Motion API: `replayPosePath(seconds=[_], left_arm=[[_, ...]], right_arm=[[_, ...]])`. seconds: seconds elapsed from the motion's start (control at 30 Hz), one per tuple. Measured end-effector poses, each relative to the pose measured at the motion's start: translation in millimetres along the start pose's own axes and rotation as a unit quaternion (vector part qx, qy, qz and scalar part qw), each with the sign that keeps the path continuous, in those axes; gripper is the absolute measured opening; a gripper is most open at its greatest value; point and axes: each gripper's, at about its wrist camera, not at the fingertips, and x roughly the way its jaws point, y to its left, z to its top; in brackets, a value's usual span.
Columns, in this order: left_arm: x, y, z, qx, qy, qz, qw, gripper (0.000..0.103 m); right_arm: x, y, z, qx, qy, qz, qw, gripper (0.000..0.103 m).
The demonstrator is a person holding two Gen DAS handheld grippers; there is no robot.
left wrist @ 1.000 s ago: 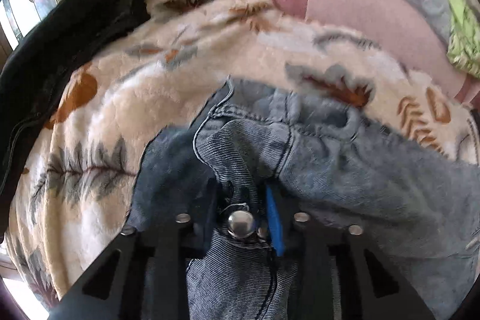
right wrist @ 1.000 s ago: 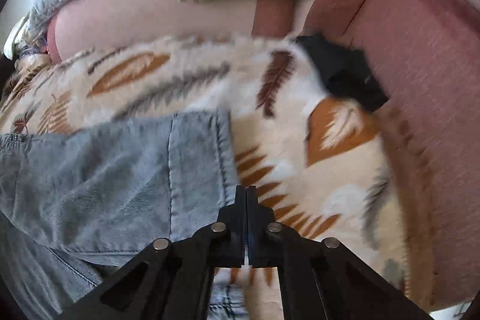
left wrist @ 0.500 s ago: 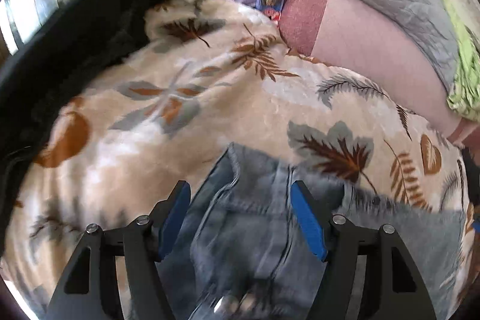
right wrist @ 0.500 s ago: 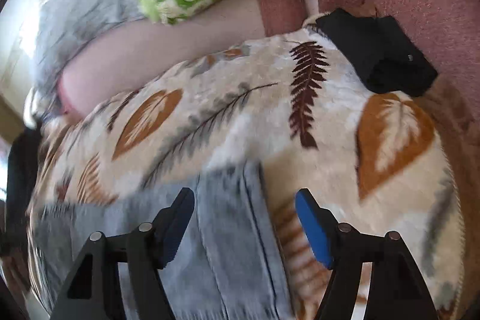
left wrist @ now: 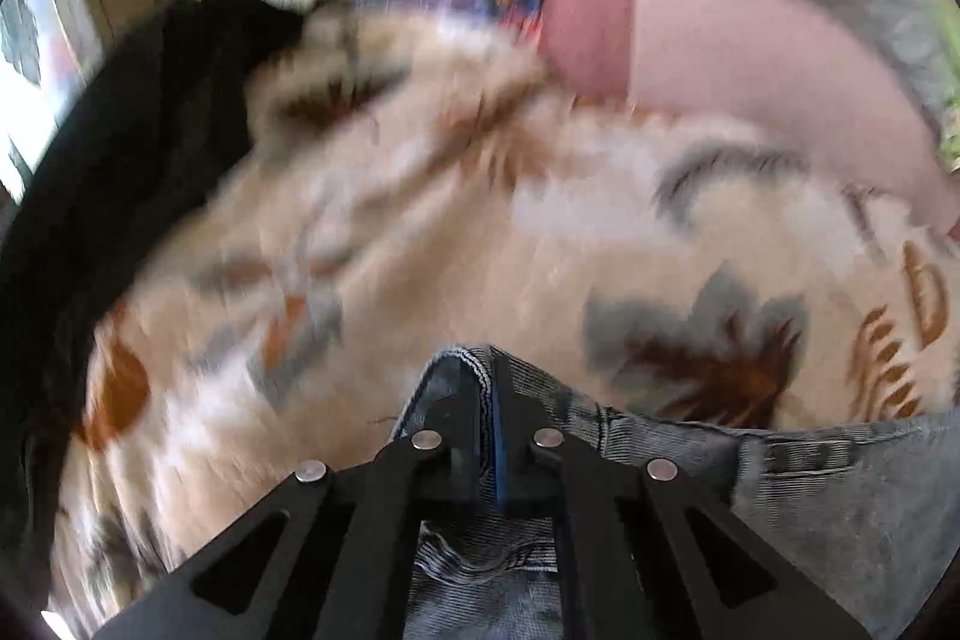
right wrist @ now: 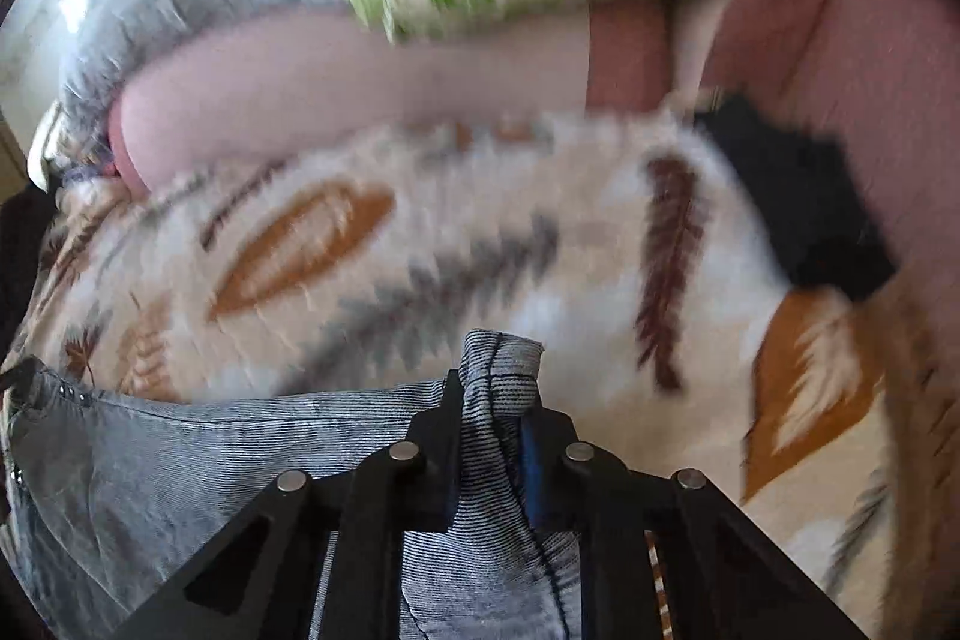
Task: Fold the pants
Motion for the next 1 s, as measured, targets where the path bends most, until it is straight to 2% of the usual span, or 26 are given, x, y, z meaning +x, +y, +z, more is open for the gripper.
replayPosePath(seconds=[0.07,0.1,0.13,0.17,0.2,0.23,0.27,0.3,0.33,0.37,0.4,0.47,0.5,0.53,0.57,0.67,0.77,0.83,0.97,1.0], left_arm=[[-11.9,-3.5,1.8,-0.007,-0.056,0.009,0.9984,0.003],[-6.4,-5.4,1.1,-0.009,-0.058,0.028,0.9979,0.006],[6.3,-7.0,0.8,-0.007,-0.036,0.04,0.9985,0.007],[30.1,-9.0,-3.6,-0.007,0.021,0.033,0.9992,0.007],[53.9,-8.9,-11.4,-0.009,0.086,0.022,0.996,0.008],[53.6,-8.1,-13.4,-0.011,0.076,0.021,0.9969,0.009],[45.3,-8.2,-13.4,-0.009,0.051,0.027,0.9983,0.009],[38.7,-8.8,-12.5,-0.002,0.051,0.036,0.998,0.018],[29.8,-7.8,-10.9,0.003,0.046,0.034,0.9984,0.027],[22.4,-7.0,-10.6,0.005,0.034,0.031,0.9989,0.029],[11.0,-4.4,-10.9,0.005,0.013,0.033,0.9994,0.036],[-11.3,5.5,-11.8,-0.007,-0.014,0.03,0.9994,0.056],[-19.0,9.5,-13.0,-0.018,-0.023,0.021,0.9993,0.071],[-25.4,13.7,-15.9,-0.029,-0.029,0.016,0.999,0.075],[-25.2,18.2,-20.0,-0.038,-0.028,0.012,0.9988,0.075],[-6.6,23.4,-28.7,-0.052,0.019,0.001,0.9985,0.075],[1.4,27.6,-39.8,-0.065,0.034,-0.006,0.9973,0.075],[8.5,28.9,-43.7,-0.067,0.044,-0.008,0.9968,0.075],[11.7,31.0,-50.3,-0.072,0.052,-0.008,0.9961,0.075],[11.8,30.6,-50.8,-0.072,0.054,-0.007,0.9959,0.075]], right_arm=[[-13.2,3.0,3.2,-0.002,-0.051,-0.032,0.998,0.017],[-0.1,3.1,0.4,-0.003,-0.032,-0.044,0.999,0.023],[20.3,3.4,-3.2,-0.005,0.003,-0.049,0.999,0.026],[40.6,-0.1,-9.5,0.002,0.039,-0.051,0.998,0.033],[68.8,-7.8,-20.7,0.018,0.106,-0.05,0.993,0.042],[78.0,-13.9,-27.5,0.037,0.134,-0.045,0.989,0.044],[72.5,-21.2,-30.6,0.059,0.118,-0.031,0.991,0.049],[60.2,-28.7,-31.5,0.077,0.099,-0.025,0.992,0.062],[51.8,-32.6,-31.6,0.084,0.091,-0.018,0.992,0.066],[43.0,-36.3,-31.5,0.089,0.083,-0.008,0.993,0.066],[33.1,-39.8,-31.0,0.095,0.076,-0.001,0.993,0.066],[12.1,-46.0,-34.8,0.115,0.059,0.025,0.991,0.068],[3.5,-48.3,-40.6,0.123,0.059,0.043,0.99,0.072],[1.4,-48.0,-45.6,0.122,0.067,0.053,0.989,0.073],[-0.7,-48.1,-52.5,0.116,0.074,0.06,0.989,0.074],[3.3,-51.0,-71.1,0.1,0.083,0.053,0.99,0.074],[-6.8,-69.3,-86.5,0.144,0.055,0.113,0.982,0.074],[-1.0,-67.4,-87.4,0.119,0.07,0.126,0.982,0.074],[17.3,-52.1,-81.4,0.05,0.077,0.113,0.989,0.073],[28.6,-44.6,-80.1,0.042,0.107,0.13,0.985,0.054]])
